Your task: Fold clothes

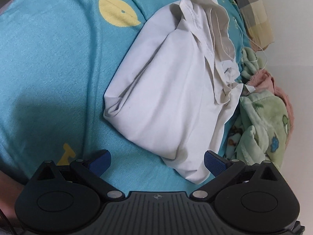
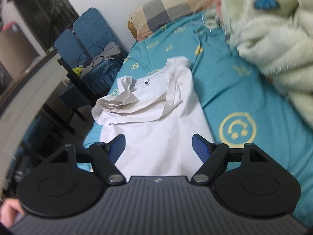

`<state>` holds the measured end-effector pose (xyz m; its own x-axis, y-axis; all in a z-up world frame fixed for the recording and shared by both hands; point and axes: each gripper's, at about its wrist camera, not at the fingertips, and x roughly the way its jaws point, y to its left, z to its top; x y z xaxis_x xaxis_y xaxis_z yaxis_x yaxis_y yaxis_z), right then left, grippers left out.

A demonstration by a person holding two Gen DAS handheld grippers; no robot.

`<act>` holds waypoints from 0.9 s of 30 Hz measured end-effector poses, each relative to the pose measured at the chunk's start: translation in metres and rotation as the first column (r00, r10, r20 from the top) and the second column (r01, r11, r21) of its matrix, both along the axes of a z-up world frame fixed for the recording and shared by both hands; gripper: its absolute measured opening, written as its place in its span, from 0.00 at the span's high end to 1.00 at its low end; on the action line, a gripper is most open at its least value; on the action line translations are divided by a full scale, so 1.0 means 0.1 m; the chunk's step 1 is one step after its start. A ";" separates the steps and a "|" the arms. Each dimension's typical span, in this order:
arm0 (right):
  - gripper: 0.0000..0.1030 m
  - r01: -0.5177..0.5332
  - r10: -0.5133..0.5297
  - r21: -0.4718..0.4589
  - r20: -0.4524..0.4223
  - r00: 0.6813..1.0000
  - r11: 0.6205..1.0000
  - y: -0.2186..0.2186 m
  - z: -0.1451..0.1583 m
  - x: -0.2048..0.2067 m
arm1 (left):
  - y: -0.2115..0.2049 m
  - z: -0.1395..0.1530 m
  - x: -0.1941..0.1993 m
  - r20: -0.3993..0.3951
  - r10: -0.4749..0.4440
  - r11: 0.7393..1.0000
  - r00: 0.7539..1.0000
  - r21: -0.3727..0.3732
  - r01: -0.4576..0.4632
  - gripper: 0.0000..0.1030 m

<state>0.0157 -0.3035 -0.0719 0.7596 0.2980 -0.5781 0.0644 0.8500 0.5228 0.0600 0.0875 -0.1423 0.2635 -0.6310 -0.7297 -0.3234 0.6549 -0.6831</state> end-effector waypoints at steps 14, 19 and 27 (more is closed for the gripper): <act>0.25 -0.020 0.026 0.073 -0.078 0.997 0.997 0.07 -0.16 0.10 | 0.04 0.02 0.13 0.050 0.178 0.983 0.983 0.034 -0.180 0.21; 0.25 -0.052 0.065 0.134 -0.091 0.994 0.990 0.10 -0.20 0.11 | 0.07 0.01 0.15 0.064 0.203 0.977 0.977 0.054 -0.206 0.49; 0.25 -0.056 0.089 0.239 -0.130 0.988 0.969 0.13 -0.29 0.10 | 0.07 0.09 0.15 0.130 0.197 0.977 0.972 0.051 -0.205 0.81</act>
<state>0.0254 -0.2901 -0.1007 0.6483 0.4887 -0.5839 0.0928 0.7104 0.6976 0.0746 0.0940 -0.1330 0.4710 -0.5088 -0.7206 -0.3685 0.6287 -0.6848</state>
